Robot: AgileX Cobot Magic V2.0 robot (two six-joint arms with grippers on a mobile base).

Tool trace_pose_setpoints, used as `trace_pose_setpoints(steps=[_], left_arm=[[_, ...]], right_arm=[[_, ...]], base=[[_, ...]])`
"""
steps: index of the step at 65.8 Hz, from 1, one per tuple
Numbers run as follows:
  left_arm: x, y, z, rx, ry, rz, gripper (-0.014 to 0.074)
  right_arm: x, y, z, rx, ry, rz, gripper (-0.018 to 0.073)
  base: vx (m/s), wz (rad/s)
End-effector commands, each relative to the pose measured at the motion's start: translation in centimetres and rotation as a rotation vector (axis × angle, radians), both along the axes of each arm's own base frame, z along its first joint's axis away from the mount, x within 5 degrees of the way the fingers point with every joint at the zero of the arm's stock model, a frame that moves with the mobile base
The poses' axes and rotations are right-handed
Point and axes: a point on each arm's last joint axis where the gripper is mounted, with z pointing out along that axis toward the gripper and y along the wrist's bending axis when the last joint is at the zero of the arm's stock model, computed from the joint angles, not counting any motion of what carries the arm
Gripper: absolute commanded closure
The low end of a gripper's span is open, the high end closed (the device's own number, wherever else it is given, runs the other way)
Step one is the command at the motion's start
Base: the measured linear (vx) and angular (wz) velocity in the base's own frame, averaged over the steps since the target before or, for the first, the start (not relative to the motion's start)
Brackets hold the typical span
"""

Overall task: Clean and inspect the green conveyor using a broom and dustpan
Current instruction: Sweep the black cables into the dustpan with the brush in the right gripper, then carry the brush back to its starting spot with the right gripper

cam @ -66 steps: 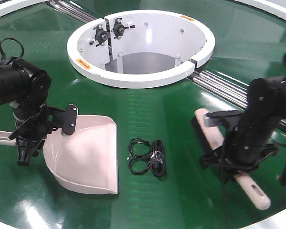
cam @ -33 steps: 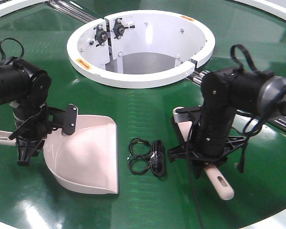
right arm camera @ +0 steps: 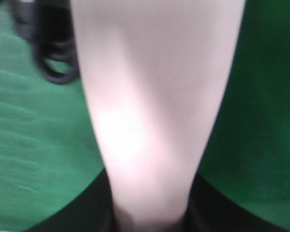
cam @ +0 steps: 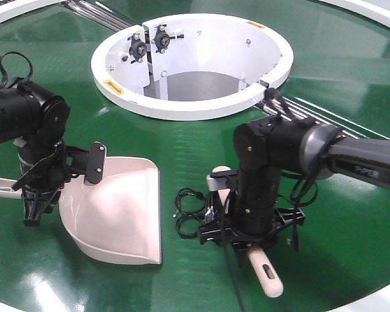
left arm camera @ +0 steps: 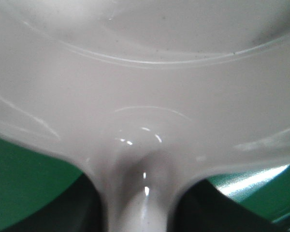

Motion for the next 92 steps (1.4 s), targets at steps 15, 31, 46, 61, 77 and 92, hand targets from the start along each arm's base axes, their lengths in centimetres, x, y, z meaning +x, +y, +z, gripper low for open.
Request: trace_pose_setpoints(steps=[15, 31, 46, 61, 77, 92], left_arm=[[-0.2, 0.0, 2.2, -0.008, -0.052, -0.003, 0.0603], [-0.2, 0.0, 2.2, -0.008, -0.052, -0.003, 0.0603], [-0.2, 0.0, 2.2, -0.008, -0.052, -0.003, 0.0603], [-0.2, 0.0, 2.2, -0.008, -0.052, -0.003, 0.0603], [-0.2, 0.0, 2.2, -0.008, -0.052, -0.003, 0.0603], [-0.2, 0.0, 2.2, -0.008, -0.052, -0.003, 0.0603]], right_arm=[[0.2, 5.7, 2.0, 0.102, 0.013, 0.048, 0.0564], [0.8, 11.8, 2.8, 0.289, 0.009, 0.126, 0.0564], [1.4, 13.9, 7.3, 0.415, -0.116, 0.193, 0.0564], [2.0, 12.0, 8.0, 0.359, -0.165, 0.189, 0.0564], [2.3, 6.3, 7.2, 0.193, -0.176, 0.145, 0.0564], [2.1, -1.2, 7.4, 0.060, -0.183, 0.090, 0.0564]], base=[[0.00, 0.00], [0.00, 0.00], [0.00, 0.00], [0.00, 0.00], [0.00, 0.00], [0.00, 0.00]])
